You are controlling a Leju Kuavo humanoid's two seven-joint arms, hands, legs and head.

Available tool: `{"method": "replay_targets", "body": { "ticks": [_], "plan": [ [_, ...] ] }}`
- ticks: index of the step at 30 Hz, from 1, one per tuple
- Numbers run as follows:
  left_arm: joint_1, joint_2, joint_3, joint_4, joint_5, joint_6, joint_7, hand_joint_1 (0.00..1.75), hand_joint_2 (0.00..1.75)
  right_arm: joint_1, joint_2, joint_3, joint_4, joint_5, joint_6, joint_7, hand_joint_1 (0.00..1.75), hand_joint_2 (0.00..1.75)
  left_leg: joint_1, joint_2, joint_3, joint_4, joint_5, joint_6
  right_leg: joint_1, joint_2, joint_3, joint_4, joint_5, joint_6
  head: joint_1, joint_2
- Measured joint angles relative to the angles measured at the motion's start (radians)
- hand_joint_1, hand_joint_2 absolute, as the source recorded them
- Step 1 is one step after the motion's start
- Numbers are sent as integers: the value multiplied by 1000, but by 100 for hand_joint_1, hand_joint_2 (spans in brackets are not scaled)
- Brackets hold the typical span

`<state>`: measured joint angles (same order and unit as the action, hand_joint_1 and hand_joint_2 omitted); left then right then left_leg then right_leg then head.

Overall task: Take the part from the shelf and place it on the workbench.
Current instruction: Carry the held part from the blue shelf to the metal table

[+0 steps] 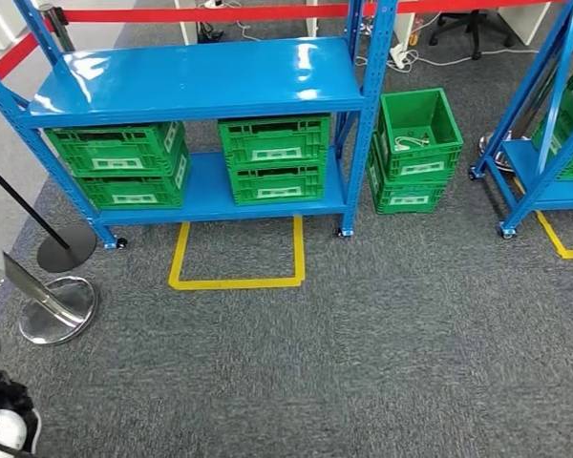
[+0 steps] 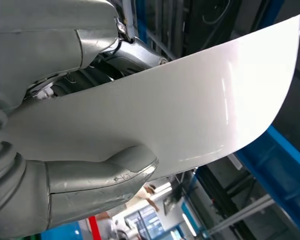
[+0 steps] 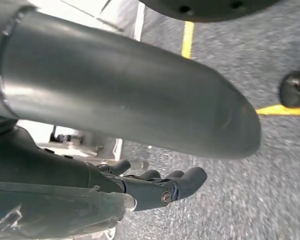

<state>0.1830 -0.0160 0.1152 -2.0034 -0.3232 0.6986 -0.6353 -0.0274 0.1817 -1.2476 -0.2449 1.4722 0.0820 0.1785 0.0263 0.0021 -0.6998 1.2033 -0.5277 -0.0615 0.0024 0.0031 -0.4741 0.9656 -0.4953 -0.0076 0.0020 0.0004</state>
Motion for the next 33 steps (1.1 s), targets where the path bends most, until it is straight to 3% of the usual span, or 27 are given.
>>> {"method": "replay_targets", "body": {
  "ticks": [2, 3, 5, 7, 9, 11, 12, 14, 16, 17, 18, 20, 22, 23, 25, 26, 27, 29, 31, 33],
  "plan": [
    [19, -5, 16, -12, 1, 0, -5, 175, 175, 3, 0, 10, 0, 6, 1, 0, 0, 0, -6, 0, 12, 38, 14, 6, 5, 0, -13, 4, 11, 0, 0, 0],
    [25, -6, 21, -17, 2, 0, -6, 175, 175, 4, 1, 14, 0, 8, 2, 0, 0, 0, -9, -1, 42, 2, 40, 12, 6, -1, -18, 7, 15, 0, 0, 0],
    [32, -10, 30, -28, 2, 0, -7, 175, 175, 5, 1, 21, 0, 11, 2, 0, 0, 0, -18, 10, 124, -120, 81, 25, 11, -7, -29, 17, 17, 3, -1, 0],
    [36, -14, 39, -38, 2, 0, -9, 175, 175, 6, 1, 28, 0, 18, 2, -1, 0, 0, -24, 23, 168, -201, 87, 36, 17, -15, -40, 30, 17, 8, -1, 0],
    [53, -23, 52, -53, 6, 0, -12, 175, 175, 8, 2, 37, 0, 30, 0, -2, 0, 0, -24, 18, 167, -220, 79, 45, 19, -24, -49, 38, 18, 15, 0, 0],
    [78, -35, 71, -74, 13, 1, -17, 175, 175, 9, 2, 47, 0, 40, -2, -3, 0, 0, -18, 7, 163, -228, 81, 57, 18, -23, -66, 64, -3, 27, 1, 0],
    [89, -41, 78, -84, 17, 1, -18, 175, 175, 10, 3, 51, 0, 44, -3, -3, 0, 0, -14, 2, 160, -229, 85, 63, 17, -18, -83, 102, -29, 34, 3, 0],
    [105, -53, 94, -101, 25, 1, -22, 175, 175, 11, 4, 58, 0, 54, -6, -4, 0, 0, -13, -11, 152, -229, 92, 68, 9, -9, -137, 228, -98, 46, 8, 0],
    [127, -64, 110, -113, 35, 1, -26, 175, 175, 12, 5, 67, 0, 62, -9, -4, 0, 0, -13, -23, 145, -229, 98, 67, 4, -8, -174, 320, -128, 51, 8, 0],
    [137, -70, 120, -120, 40, 1, -28, 175, 175, 13, 6, 71, 0, 65, -9, -4, 0, 0, -13, -31, 143, -229, 102, 65, 3, -7, -167, 314, -115, 52, 8, 0],
    [146, -75, 129, -127, 45, 1, -29, 175, 175, 13, 7, 75, 0, 67, -9, -5, 0, 0, -13, -41, 141, -229, 105, 63, 2, -3, -142, 270, -87, 50, 8, 0],
    [158, -84, 146, -144, 54, -1, -33, 175, 175, 13, 7, 81, 0, 71, -9, -5, 0, 0, -13, -61, 138, -228, 112, 55, 1, 38, -65, 129, -27, 40, 7, 0],
    [163, -89, 158, -156, 60, -5, -38, 175, 175, 13, 8, 86, 0, 74, -9, -5, 0, 0, -12, -80, 131, -227, 119, 45, 1, 80, -21, 40, -8, 31, 7, 0],
    [164, -92, 164, -161, 61, -8, -40, 175, 175, 13, 8, 88, 0, 75, -9, -6, 0, 0, -11, -90, 127, -227, 123, 38, 3, 86, -18, 30, -11, 27, 6, 0],
    [169, -97, 175, -168, 62, -15, -45, 175, 175, 13, 9, 91, 0, 77, -9, -5, 0, 0, -6, -107, 119, -227, 130, 25, 4, 62, -18, 26, -5, 18, 7, 0],
    [171, -99, 180, -170, 62, -19, -46, 175, 175, 13, 9, 92, 0, 77, -9, -5, 0, 0, -7, -100, 111, -217, 121, 20, 3, 49, -18, 22, 1, 12, 5, 0],
    [170, -101, 183, -172, 62, -21, -47, 175, 175, 12, 10, 93, 0, 78, -9, -5, 0, 0, -8, -84, 96, -187, 98, 16, 0, 34, -19, 17, 8, 7, 3, 0],
    [163, -102, 185, -173, 62, -25, -50, 175, 175, 13, 10, 95, 0, 78, -8, -4, 0, 0, -11, -39, 48, -78, 23, 12, -1, 7, -22, 13, 18, 1, -4, 0],
    [159, -103, 183, -173, 61, -26, -53, 175, 175, 13, 10, 96, 0, 78, -7, -4, 0, 0, -11, -20, 10, 33, -30, 8, 1, -21, -30, 14, 24, 0, -6, 0],
    [156, -104, 183, -173, 61, -26, -55, 175, 175, 13, 10, 96, 0, 78, -7, -4, 0, 0, -9, -12, 30, 31, -15, 5, 1, -47, -38, 15, 29, 3, -7, 0]
  ]
}}
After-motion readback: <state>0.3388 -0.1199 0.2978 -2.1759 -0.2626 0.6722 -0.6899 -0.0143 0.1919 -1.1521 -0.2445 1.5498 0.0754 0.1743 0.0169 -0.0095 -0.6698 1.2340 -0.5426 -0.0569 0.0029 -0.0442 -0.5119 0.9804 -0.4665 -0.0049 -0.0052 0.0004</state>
